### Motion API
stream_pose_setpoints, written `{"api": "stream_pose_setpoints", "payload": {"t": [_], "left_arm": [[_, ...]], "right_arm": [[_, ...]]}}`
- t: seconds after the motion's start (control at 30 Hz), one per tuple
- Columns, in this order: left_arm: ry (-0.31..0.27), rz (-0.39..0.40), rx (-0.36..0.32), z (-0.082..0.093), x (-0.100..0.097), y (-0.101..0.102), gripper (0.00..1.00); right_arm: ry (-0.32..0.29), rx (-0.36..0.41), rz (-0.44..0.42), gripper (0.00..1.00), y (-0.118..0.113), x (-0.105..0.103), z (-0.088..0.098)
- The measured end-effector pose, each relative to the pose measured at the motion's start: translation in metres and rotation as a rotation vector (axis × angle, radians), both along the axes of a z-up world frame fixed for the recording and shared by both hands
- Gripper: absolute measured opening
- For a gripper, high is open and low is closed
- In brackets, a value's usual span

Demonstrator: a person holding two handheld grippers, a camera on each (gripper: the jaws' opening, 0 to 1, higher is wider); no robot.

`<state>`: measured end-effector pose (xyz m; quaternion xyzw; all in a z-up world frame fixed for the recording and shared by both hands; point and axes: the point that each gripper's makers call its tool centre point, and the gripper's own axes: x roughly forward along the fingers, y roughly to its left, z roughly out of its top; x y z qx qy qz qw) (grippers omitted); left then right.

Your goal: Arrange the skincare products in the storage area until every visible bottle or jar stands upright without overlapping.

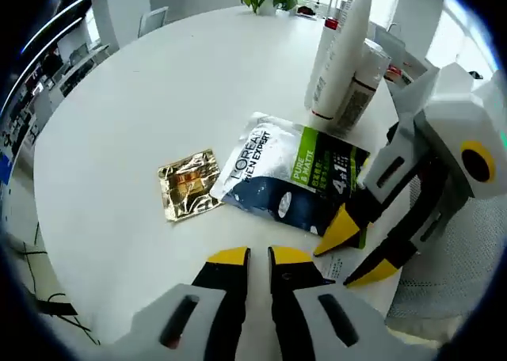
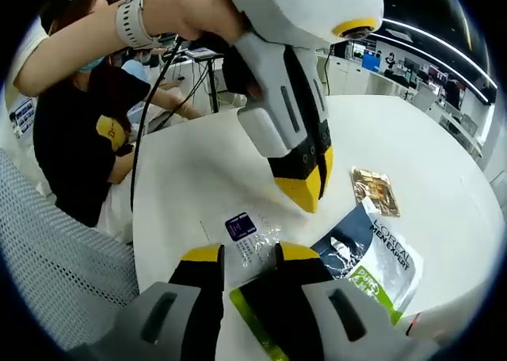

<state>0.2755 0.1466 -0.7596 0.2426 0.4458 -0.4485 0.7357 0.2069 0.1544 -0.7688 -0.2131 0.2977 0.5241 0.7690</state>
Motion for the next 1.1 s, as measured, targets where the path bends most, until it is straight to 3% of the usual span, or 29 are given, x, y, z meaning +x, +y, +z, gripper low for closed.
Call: {"api": "stream_pose_setpoints", "payload": {"t": [0.17,0.5,0.77,1.1], "left_arm": [[-0.003,0.023,-0.047,-0.001,0.013,-0.013,0.05],[-0.004,0.007,-0.032,-0.007,0.022,-0.014,0.04],[0.004,0.014,-0.039,-0.005,0.017,-0.014,0.06],[-0.033,0.046,-0.051,0.018,0.006,-0.005,0.06]], "right_arm": [[0.001,0.002,-0.001,0.26,0.000,0.000,0.000],[0.006,-0.005,0.001,0.26,0.000,0.000,-0.001],[0.008,-0.006,0.008,0.26,0.000,0.001,-0.001],[-0.003,-0.046,0.037,0.33,-0.001,0.001,0.003]]}}
